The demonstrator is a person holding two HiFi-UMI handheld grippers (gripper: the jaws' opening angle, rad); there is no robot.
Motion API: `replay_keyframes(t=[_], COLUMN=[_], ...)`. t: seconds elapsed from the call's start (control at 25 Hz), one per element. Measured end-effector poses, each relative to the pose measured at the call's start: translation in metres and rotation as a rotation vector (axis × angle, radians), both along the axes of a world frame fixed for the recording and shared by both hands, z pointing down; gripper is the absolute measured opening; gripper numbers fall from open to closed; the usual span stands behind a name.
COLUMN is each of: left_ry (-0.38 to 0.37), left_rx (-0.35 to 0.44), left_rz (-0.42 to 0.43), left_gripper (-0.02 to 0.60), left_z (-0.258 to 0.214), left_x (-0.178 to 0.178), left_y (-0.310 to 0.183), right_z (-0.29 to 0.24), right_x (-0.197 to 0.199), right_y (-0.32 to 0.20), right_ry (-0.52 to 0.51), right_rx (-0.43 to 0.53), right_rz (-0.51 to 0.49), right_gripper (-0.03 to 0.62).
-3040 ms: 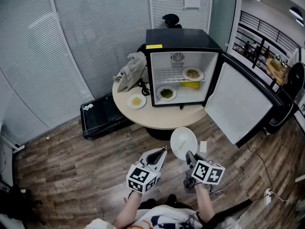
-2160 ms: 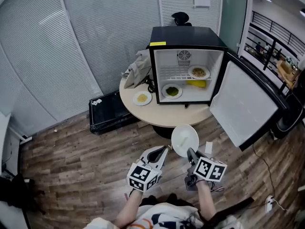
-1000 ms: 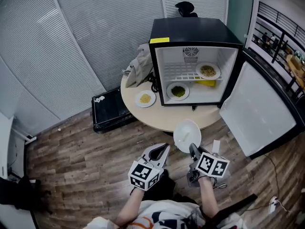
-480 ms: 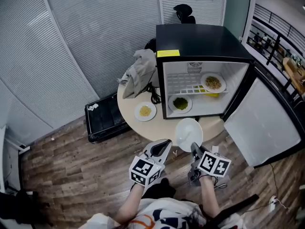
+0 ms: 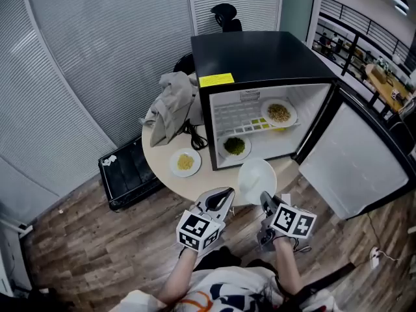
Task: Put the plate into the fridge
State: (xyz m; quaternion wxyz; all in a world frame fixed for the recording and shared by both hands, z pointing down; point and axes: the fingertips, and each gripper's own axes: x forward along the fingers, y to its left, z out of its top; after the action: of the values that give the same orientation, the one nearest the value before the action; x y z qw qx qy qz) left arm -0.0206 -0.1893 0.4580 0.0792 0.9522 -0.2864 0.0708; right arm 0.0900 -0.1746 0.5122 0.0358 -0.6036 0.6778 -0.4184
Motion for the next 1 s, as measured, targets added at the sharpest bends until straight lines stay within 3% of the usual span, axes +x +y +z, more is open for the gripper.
replay_keyframes(t=[0.44, 0.72, 1.0], left_ry=[0.028, 0.033, 0.037], left_rx=[-0.034, -0.056, -0.035], left_rz=[0.056, 0.038, 0.007], left_gripper=[0.014, 0.014, 0.014], left_z=[0.003, 0.012, 0.003], left_x=[0.011, 0.007, 0.009], left_y=[-0.007, -0.014, -0.033], right_z=[-0.017, -0.024, -0.055], right_x=[0.015, 0.018, 0.029], right_y=[-0.007, -0.033, -0.083], right_ry=[-0.019, -0.031, -0.04], right_rx=[0.009, 0.022, 0.094], right_rz=[0.067, 0.049, 0.025], right_gripper=[0.029, 0.029, 0.029])
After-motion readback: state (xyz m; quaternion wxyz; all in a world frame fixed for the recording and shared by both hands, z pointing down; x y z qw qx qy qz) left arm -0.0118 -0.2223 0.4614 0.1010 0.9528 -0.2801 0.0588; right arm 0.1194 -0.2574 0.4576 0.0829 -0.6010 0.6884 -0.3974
